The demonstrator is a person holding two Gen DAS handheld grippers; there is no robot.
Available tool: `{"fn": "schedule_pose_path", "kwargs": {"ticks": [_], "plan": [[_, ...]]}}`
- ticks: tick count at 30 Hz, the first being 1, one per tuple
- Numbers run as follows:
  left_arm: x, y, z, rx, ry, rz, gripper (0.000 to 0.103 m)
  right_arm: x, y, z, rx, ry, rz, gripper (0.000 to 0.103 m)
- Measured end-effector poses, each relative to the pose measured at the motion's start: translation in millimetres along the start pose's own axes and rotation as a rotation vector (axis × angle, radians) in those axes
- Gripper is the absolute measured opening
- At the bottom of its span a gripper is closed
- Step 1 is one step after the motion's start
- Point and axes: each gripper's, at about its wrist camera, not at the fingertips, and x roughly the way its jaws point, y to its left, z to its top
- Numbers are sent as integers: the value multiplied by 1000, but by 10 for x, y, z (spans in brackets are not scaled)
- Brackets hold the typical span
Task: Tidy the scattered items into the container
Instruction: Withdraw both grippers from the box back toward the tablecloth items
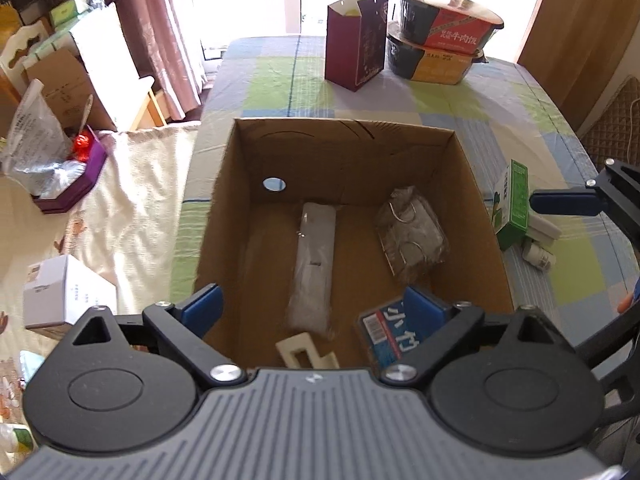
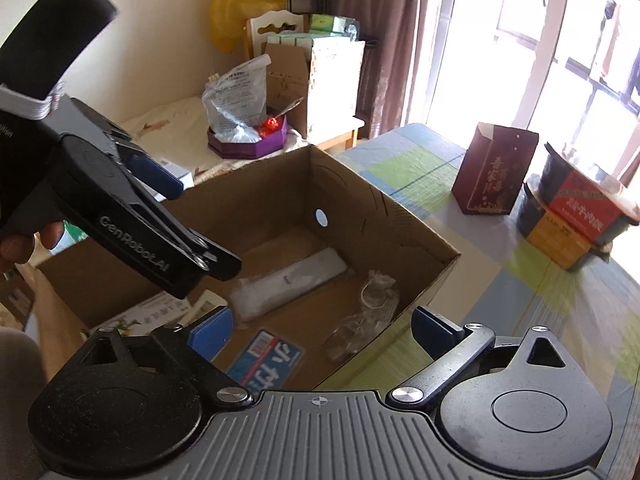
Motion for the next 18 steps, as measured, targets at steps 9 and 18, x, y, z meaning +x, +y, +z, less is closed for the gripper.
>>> {"fn": "schedule_pose_path", "kwargs": {"ticks": [9,18], "plan": [[-466,-77,-181,22,-34,33,96,-373,89,9,102,-16,-12,101],[-962,-200,-401,21,-90,49,97,-843,209,-50,174,-57,-16,101]]}}
